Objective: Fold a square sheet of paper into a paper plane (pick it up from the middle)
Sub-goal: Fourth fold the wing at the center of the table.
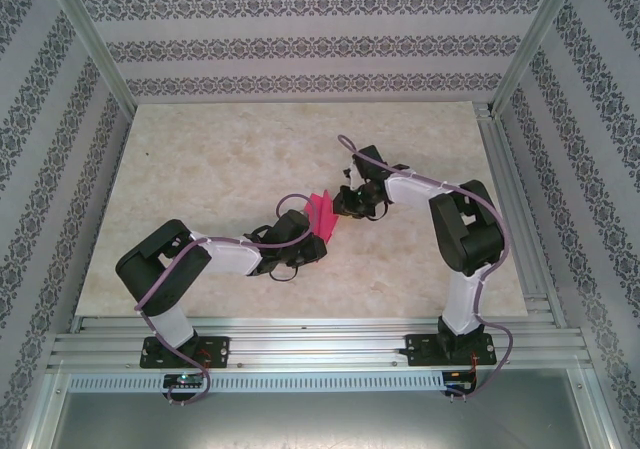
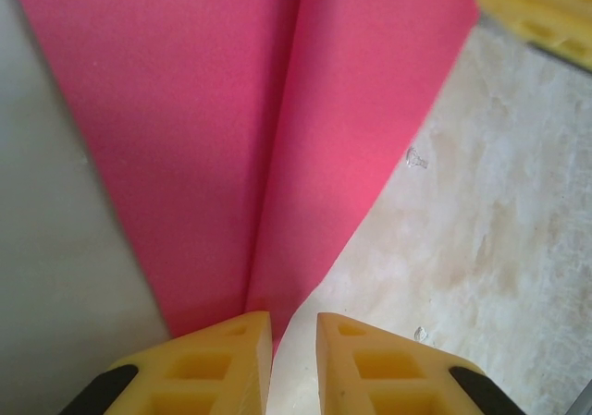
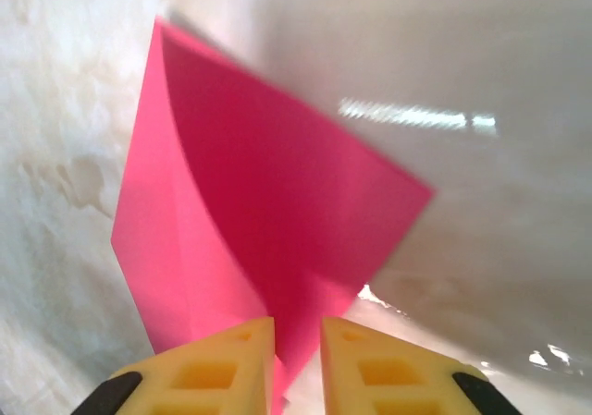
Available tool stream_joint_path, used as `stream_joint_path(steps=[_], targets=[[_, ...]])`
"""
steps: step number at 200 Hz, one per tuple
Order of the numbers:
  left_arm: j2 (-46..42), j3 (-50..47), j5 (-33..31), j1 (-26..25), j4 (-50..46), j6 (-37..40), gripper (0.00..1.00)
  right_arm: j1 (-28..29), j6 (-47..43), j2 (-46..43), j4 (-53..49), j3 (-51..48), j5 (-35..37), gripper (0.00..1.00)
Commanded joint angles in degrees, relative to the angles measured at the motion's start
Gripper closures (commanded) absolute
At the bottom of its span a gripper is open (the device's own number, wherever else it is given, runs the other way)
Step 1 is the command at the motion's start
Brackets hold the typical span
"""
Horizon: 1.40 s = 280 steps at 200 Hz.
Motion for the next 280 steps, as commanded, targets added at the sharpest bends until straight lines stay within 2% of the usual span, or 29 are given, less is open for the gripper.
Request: stream_joint_path(steps=[1,7,15,22,30,37,40,43,49,55,66,80,100,118,155,219,280], targets=[[3.4,-0.2,0.8,-0.1,-2.3,0.9,0.77,-1.2,-0.4,-5.1,1.2,0.3,0.6,0.74],[3.4,0.0,0.7,-0.1,-2.6,1.1,0.77,-1.0,0.0,-5.3,1.5,0.1,-0.1,0.74],[3.2,0.2,0.3,-0.1,-3.3,1.2,0.78,-0.7,0.4,-5.1,3.3,-0.4,-2.5,0.9],[3.1,0.0,0.2,-0.1,-3.0,1.1,0.78,-0.1,0.7,-4.6,4.4,-0.6,-4.9,0.95],[3.1,-0.2,0.3,0.0,-2.7,1.1,0.78,0.4,1.1,-4.2,4.1,-0.5,-5.3,0.91],[3.1,0.2,0.2,-0.1,-3.5,1.5,0.78,1.0,1.8,-4.3,5.1,-1.2,-4.8,0.78],[3.1,0.3,0.2,-0.1,-3.8,1.7,0.78,1.1,2.1,-4.5,5.8,-1.5,-4.9,0.76],[3.1,0.5,0.3,-0.1,-4.0,1.7,0.78,1.2,2.5,-4.9,6.5,-1.9,-4.9,0.8],[3.1,0.5,0.3,-0.1,-4.0,1.8,0.78,1.2,3.3,-5.9,7.9,-2.8,-5.1,0.93],[3.1,0.4,0.4,-0.1,-3.7,1.9,0.78,1.0,4.0,-7.1,9.4,-3.7,-5.1,0.97],[3.1,0.3,0.3,-0.1,-3.7,1.7,0.78,0.7,4.7,-8.9,10.6,-4.2,-5.4,0.9],[3.2,0.3,0.3,-0.1,-3.7,1.7,0.78,0.8,5.8,-8.7,11.7,-3.8,-8.9,0.93],[3.3,0.8,0.3,-0.1,-4.0,1.9,0.78,2.8,7.6,-9.7,15.1,-5.6,-9.4,0.92],[3.4,1.1,0.3,-0.1,-4.2,2.1,0.78,4.0,7.8,-5.6,13.3,-3.8,-11.6,0.94],[3.3,1.1,0.2,-0.1,-4.4,2.1,0.78,5.4,8.8,-1.1,14.1,-5.1,-9.0,0.95],[3.4,0.8,0.6,-0.1,-4.3,2.3,0.78,3.5,6.3,3.8,15.7,-6.3,-7.1,0.95],[4.8,0.3,1.6,-0.1,-3.2,2.3,0.78,1.4,4.6,7.3,16.4,-6.2,-9.7,0.94]])
